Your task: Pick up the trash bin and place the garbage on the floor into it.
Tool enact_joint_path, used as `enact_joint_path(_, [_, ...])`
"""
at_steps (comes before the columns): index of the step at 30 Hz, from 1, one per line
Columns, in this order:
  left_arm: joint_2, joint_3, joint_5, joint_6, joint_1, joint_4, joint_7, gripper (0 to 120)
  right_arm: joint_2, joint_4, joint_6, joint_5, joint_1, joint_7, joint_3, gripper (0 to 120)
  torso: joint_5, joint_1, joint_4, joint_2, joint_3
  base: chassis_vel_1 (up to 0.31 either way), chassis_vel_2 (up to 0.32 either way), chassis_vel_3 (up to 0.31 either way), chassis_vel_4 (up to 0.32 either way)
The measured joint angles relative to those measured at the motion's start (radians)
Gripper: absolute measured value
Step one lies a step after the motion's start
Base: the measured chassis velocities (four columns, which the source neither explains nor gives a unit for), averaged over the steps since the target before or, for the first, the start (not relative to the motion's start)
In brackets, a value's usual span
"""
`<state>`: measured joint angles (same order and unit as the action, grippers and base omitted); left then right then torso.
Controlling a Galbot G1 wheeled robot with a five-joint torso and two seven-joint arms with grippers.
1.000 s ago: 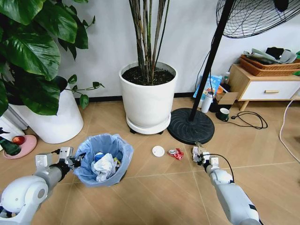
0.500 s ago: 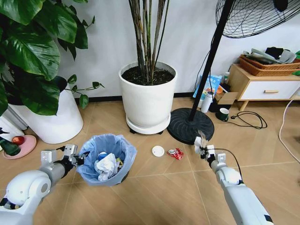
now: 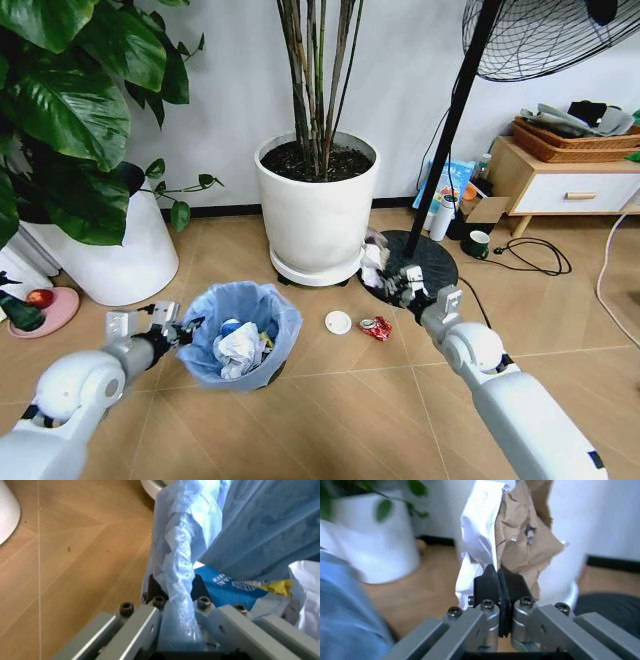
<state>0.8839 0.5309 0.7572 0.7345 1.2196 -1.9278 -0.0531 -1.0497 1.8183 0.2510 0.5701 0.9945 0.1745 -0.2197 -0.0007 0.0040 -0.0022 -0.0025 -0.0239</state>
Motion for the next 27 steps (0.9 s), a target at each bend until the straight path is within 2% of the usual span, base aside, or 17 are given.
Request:
enact_joint_path(6, [-0.006,-0.033,0.01,0.001,-0.043,0.019,0.003,0,0.026,0.086,0.018,0.035,-0.004,-0.006,0.029,0,0.0,0.0,0.0,0.0,0.0,0.0,0.0,0.0,0.0])
enact_joint_path(11, [0.004,-0.075,0.018,0.001,-0.088,0.047,0.016,0,0.044,0.196,0.051,0.15,-0.046,-0.042,0.081,0,-0.0005,0.0,0.0,0.0,0.0,0.0,0.0,0.0,0.0])
enact_joint_path(13, [0.01,-0.099,0.022,0.001,-0.112,0.06,0.024,0,0.048,0.242,0.065,0.216,-0.071,-0.068,0.138,0,-0.0001,0.0,0.0,0.0,0.0,0.0,0.0,0.0,0.0])
enact_joint_path(19, [0.012,-0.119,0.032,0.001,-0.138,0.065,0.035,0,0.041,0.268,0.071,0.251,-0.096,-0.085,0.235,0,-0.0001,0.0,0.0,0.0,0.0,0.0,0.0,0.0,0.0])
enact_joint_path(21, [0.01,-0.125,0.033,0.001,-0.148,0.07,0.038,0,0.026,0.274,0.071,0.252,-0.105,-0.094,0.299,0,-0.0003,0.0,0.0,0.0,0.0,0.0,0.0,0.0,0.0])
enact_joint_path(27, [0.007,-0.126,0.034,0.001,-0.154,0.072,0.04,0,0.009,0.277,0.075,0.241,-0.109,-0.1,0.368,0,-0.0002,0.0,0.0001,0.0,0.0,0.0,0.0,0.0,0.0])
